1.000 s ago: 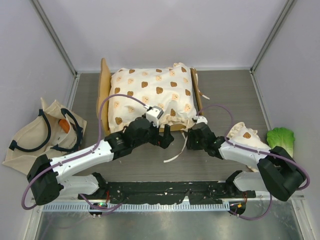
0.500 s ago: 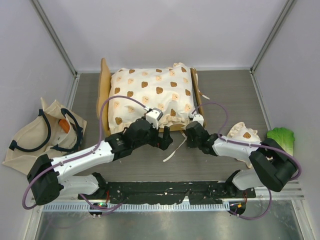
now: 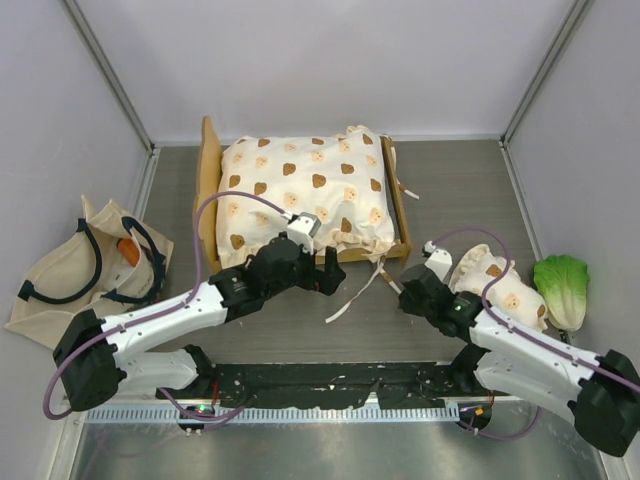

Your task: Set up the pet bed

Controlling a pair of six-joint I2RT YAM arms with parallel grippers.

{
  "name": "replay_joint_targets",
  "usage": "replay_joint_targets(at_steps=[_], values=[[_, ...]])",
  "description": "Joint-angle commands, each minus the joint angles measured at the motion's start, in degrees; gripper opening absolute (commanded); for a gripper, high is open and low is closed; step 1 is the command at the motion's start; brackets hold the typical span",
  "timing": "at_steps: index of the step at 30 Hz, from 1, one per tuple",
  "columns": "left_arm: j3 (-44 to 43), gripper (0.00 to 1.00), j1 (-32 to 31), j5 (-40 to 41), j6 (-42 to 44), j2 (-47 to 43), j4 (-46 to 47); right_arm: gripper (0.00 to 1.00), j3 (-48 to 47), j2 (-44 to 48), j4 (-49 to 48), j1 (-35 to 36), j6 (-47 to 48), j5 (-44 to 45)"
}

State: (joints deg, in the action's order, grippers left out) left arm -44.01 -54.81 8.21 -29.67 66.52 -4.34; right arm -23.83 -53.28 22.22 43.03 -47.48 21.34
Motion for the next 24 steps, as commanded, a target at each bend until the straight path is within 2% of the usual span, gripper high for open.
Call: replay_joint_targets(at_steps=[1, 4, 7, 12, 16, 20, 24], values=[[-0.5, 1.0, -0.1, 3.4, -5.6, -1.5, 4.1, 0.01, -1.7, 7.2, 11.8, 0.2, -7.6, 5.6], [-0.7, 1.0, -0.1, 3.9, -8.2, -1.6, 4.1, 0.01, -3.9, 8.7, 18.3, 0.2, -9.6, 3.2], [-0.7, 1.0, -0.2, 1.0, -7.7, -1.1, 6.6, 0.01, -6.4, 10.0, 21.4, 0.4, -10.8, 1.4], [-2.2, 1.0, -0.1, -5.5, -9.5, 2.4, 7.9, 0.01, -6.1, 10.6, 22.5, 0.6, -10.3, -4.9], [-3.5, 1.0, -0.1, -7.9, -10.1, 5.1, 7.9, 0.01, -6.5, 6.8, 25.5, 1.5, -8.2, -9.4], [-4.1, 1.0, -0.1, -7.9, -10.3, 6.1, 7.9, 0.01, -7.5, 4.9, 28.2, 2.8, -6.9, -10.4], [-4.9, 1.0, -0.2, -10.2, -10.1, 7.1, 7.9, 0.01, -6.8, 6.3, 26.3, 3.0, -6.6, -11.1]])
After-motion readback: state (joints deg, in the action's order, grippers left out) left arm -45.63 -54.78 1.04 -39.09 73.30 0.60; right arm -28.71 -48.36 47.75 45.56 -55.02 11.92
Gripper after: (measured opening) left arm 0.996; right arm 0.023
